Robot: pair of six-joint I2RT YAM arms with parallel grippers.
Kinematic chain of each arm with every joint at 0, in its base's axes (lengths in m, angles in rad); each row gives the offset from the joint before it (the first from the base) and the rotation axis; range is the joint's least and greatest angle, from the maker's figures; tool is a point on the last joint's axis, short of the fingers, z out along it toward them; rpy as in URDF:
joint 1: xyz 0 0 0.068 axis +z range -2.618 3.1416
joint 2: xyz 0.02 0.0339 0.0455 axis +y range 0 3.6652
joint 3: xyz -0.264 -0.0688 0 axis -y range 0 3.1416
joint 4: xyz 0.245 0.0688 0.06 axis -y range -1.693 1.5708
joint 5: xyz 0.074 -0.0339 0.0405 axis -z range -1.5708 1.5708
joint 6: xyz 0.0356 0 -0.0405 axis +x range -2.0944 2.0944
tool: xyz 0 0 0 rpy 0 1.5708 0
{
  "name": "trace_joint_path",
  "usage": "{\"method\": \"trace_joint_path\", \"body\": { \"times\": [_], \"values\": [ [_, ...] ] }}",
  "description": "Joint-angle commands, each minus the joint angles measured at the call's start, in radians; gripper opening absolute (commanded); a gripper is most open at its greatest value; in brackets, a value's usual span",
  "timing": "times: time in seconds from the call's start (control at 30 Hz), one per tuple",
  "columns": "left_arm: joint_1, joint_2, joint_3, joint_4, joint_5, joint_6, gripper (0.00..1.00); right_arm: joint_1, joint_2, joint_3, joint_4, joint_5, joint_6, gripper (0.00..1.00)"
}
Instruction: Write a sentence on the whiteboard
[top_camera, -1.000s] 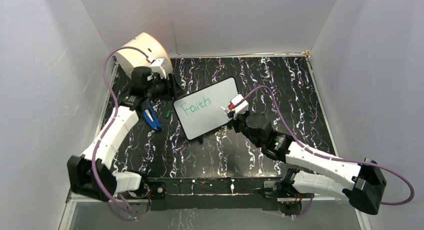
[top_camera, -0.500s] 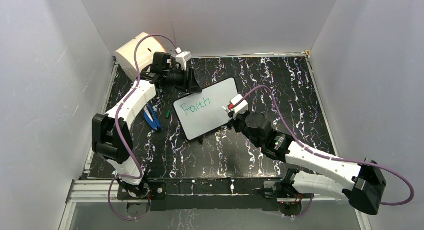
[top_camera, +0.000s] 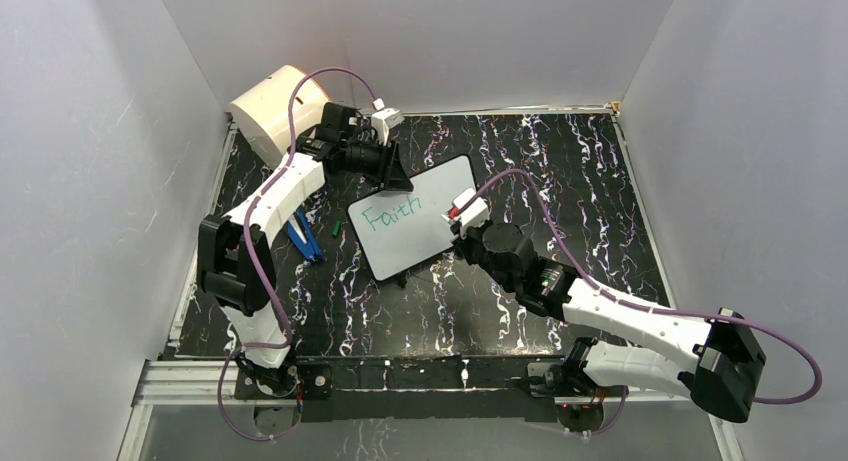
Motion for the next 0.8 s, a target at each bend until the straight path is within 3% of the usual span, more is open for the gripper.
{"method": "trace_joint_path", "body": {
  "times": [0.0, 0.47, 0.77],
  "values": [
    [-0.001, 0.025, 0.057, -0.055, 0.076, 0.08, 0.24, -0.003, 0.004, 0.056, 0.056, 0.003, -0.012, 0.0],
    [-0.001, 0.06, 0.09, -0.168, 0.117, 0.211, 0.0, -0.004, 0.011, 0.057, 0.06, -0.014, -0.019, 0.0],
    [-0.001, 0.049, 0.065, -0.205, 0.12, 0.247, 0.0, -0.004, 0.004, 0.059, 0.065, -0.011, -0.034, 0.0]
  ]
}}
